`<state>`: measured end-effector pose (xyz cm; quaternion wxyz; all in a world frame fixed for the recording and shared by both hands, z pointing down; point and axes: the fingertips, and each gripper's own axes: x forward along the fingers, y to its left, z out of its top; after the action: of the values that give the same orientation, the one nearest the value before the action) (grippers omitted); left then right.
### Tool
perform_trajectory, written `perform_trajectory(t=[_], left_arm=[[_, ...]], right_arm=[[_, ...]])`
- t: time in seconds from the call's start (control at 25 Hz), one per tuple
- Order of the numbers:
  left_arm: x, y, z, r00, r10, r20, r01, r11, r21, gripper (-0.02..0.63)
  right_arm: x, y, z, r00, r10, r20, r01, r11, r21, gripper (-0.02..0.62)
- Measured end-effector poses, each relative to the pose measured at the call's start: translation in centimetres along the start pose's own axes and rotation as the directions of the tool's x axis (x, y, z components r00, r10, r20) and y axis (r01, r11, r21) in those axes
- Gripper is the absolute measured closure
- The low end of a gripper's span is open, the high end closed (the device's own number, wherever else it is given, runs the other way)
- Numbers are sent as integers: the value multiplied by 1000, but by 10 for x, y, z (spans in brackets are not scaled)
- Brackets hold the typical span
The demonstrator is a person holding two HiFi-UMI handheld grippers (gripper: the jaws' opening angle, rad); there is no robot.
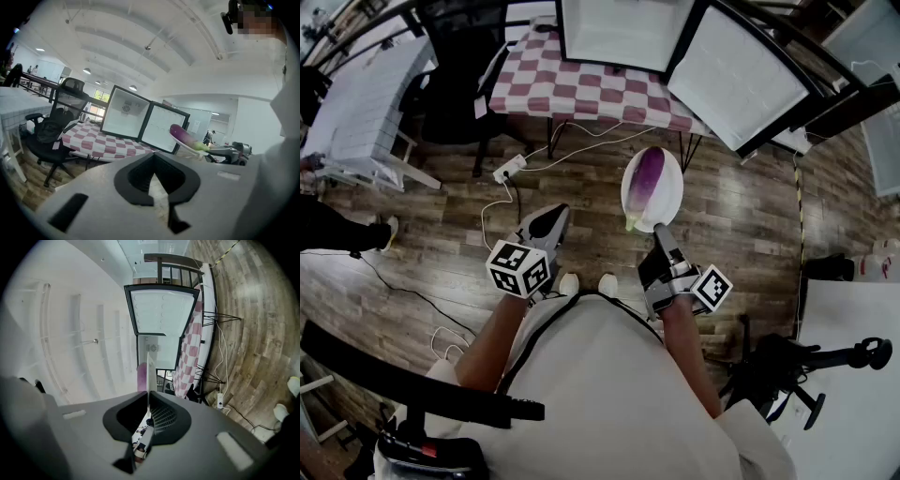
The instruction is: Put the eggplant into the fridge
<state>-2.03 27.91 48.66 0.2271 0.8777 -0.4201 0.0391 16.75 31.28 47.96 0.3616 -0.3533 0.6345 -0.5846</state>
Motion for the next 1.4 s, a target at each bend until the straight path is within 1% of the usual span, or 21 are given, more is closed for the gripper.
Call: perform_trajectory(t=[0.12, 0.28, 0.88, 1.4], left_arm=[[-8, 2, -4, 1000, 1, -9, -1, 1000, -3, 604], [-13, 6, -2, 1000, -4, -8, 4, 1000, 1, 604], [-34, 23, -4, 1000, -21, -14, 21, 1000, -11, 604], [-64, 52, -3, 999, -44, -11, 44, 999, 0, 604]], right_arm=[[0, 5, -8, 1000, 23, -5, -23, 1000, 21, 568], [2, 8, -14, 999, 35, 0, -35, 999, 24, 568], [5, 7, -39, 1000, 12, 20, -12, 1000, 5, 569], [15, 12, -77, 998, 14, 55, -13, 1000, -9, 569]])
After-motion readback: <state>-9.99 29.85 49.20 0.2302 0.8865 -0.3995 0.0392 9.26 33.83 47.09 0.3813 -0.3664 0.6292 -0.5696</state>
